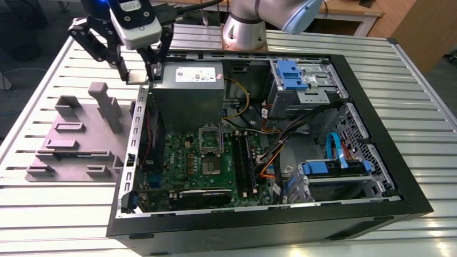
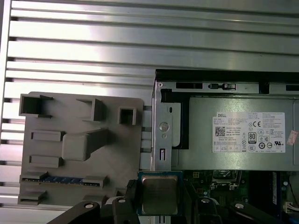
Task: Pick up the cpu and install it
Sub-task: 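Pick up the cpu and move it towards the insertion slot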
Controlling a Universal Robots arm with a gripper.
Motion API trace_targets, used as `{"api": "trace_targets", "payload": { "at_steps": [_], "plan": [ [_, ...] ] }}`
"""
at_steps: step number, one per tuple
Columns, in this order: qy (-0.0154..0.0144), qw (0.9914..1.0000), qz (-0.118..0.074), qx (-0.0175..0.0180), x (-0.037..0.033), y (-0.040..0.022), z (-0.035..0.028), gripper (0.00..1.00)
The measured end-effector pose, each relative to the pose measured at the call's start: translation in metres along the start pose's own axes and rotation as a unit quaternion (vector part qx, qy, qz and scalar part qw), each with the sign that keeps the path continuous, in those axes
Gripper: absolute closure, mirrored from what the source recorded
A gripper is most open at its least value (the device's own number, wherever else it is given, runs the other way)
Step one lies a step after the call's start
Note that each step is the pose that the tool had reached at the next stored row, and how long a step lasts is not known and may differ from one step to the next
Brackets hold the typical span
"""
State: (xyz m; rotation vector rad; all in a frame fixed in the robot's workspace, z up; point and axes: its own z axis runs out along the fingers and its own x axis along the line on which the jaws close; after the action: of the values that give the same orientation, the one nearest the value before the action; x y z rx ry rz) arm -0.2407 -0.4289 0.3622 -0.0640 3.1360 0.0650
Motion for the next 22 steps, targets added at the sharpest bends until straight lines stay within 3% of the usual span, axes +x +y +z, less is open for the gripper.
{"api": "trace_targets", "payload": {
  "at_steps": [22],
  "plan": [
    [0.0, 1.0, 0.0, 0.0, -0.0133, -0.0005, 0.0, 0.53]
  ]
}}
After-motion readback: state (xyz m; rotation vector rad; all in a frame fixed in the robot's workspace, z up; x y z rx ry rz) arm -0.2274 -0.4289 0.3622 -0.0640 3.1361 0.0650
